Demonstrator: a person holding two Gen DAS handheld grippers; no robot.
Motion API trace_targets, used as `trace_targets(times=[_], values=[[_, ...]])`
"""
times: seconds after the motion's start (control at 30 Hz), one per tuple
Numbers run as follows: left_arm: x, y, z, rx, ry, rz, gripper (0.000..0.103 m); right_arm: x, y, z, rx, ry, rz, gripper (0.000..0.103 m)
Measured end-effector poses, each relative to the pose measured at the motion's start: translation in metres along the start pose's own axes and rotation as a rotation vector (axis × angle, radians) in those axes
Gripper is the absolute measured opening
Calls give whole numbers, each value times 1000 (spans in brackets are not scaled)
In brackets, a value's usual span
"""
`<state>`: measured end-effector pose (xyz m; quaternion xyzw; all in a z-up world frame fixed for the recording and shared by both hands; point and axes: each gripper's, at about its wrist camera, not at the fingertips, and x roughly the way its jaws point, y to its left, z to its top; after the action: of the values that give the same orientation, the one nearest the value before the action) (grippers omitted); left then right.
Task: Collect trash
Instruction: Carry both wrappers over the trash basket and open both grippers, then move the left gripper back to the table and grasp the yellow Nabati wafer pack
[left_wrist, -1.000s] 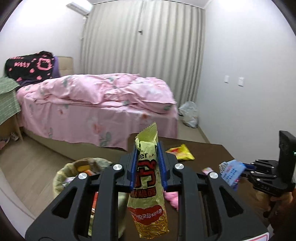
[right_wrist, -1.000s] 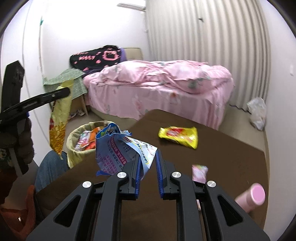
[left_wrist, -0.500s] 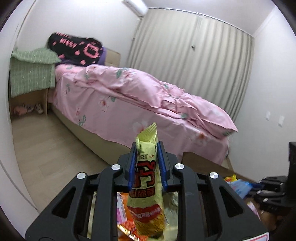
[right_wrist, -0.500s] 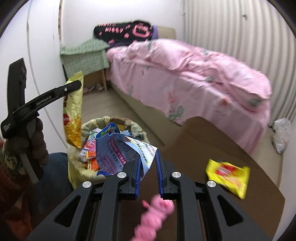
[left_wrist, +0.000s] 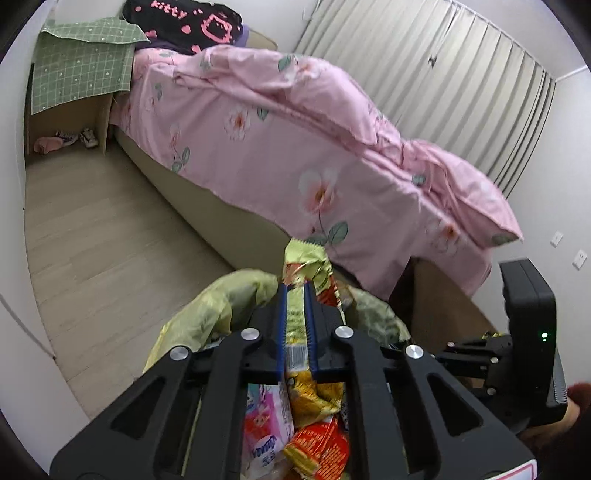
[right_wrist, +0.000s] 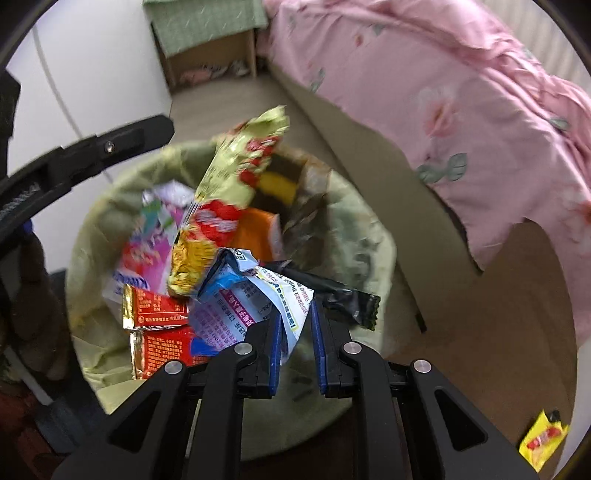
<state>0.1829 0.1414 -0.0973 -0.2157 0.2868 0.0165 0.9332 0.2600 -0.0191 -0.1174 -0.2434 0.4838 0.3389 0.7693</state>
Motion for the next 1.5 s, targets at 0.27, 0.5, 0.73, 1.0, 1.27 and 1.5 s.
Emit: trace_targets(times=[0.27,0.5,0.73,1.0,1.27,1.5], values=[[-1,8,-3,-41,2,-19,9,0,7,-11,-54,50,36,15],[-21,19,2,-108,-83,-10,9,-28,11,-20,-17,-51,74,31],[-29,18,4,-119,-102,-12,21,-65,15,-42,-11,-127,29,40],[-35,-17,-1,17,-117,-88,42,-146,-17,-113,178,-343,-66,42],[-29,-114,-16,289,-15,-332,57,-188,-73,-242,445,-378,-217,57],[3,-238,-34,616,158,-567,61,-193,-90,-318,533,-377,-250,59]])
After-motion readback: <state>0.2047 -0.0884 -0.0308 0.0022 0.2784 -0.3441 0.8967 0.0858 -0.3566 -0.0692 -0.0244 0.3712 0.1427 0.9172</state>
